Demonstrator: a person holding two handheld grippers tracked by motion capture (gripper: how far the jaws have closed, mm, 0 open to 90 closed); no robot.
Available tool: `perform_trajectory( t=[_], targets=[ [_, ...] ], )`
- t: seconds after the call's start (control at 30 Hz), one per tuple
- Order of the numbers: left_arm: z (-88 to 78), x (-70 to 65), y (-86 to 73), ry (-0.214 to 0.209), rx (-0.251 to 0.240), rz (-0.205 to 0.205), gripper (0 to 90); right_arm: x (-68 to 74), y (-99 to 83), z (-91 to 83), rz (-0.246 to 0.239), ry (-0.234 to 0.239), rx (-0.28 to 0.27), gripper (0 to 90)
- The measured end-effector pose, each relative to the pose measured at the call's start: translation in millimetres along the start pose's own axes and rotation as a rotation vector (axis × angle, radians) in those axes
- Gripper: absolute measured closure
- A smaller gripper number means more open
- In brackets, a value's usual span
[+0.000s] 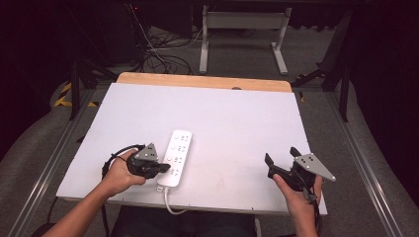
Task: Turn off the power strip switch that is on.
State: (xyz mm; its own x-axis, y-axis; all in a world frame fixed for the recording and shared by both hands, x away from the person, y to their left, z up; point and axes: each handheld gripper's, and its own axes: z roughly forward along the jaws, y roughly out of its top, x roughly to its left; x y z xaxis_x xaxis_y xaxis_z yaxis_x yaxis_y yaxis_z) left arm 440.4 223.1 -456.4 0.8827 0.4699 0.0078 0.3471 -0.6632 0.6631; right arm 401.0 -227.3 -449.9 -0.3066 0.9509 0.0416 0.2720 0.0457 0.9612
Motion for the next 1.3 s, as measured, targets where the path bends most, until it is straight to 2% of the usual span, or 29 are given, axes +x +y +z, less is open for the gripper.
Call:
perform_trajectory(
  t=[0.13,0.3,0.43,0.57,0.8,0.87,1.3],
  targets=[
    [0.2,-0.2,-0.9,0.002,-0.006,-0.008,90.0,1.5,0.1,0.7,-0.005,0.004,-0.002,11.6],
    [0.3,0.7,-5.0,-0.008,-0.033,-0.05,90.0,1.8,-0.2,0.9,-0.004,0.004,0.001,11.5],
    [0.4,1.6,-4.1,-0.013,-0.028,-0.058,90.0,1.5,-0.9,1.1,0.0,0.002,0.005,11.6],
    [0.6,-0.1,-4.1,0.0,-0.026,-0.05,90.0,2.3,-0.8,1.2,0.0,0.002,0.006,12.0],
    [1.5,0.0,-3.9,0.006,-0.018,-0.073,90.0,4.2,-0.1,0.1,-0.007,0.006,0.005,12.2],
    [1.3,1.1,-4.0,-0.005,-0.017,-0.081,90.0,3.8,-0.4,-0.2,-0.005,0.006,0.004,12.2],
    [1.4,-1.1,-1.2,0.01,0.003,-0.064,90.0,4.6,-0.7,1.3,-0.002,0.01,0.007,12.3]
  ],
)
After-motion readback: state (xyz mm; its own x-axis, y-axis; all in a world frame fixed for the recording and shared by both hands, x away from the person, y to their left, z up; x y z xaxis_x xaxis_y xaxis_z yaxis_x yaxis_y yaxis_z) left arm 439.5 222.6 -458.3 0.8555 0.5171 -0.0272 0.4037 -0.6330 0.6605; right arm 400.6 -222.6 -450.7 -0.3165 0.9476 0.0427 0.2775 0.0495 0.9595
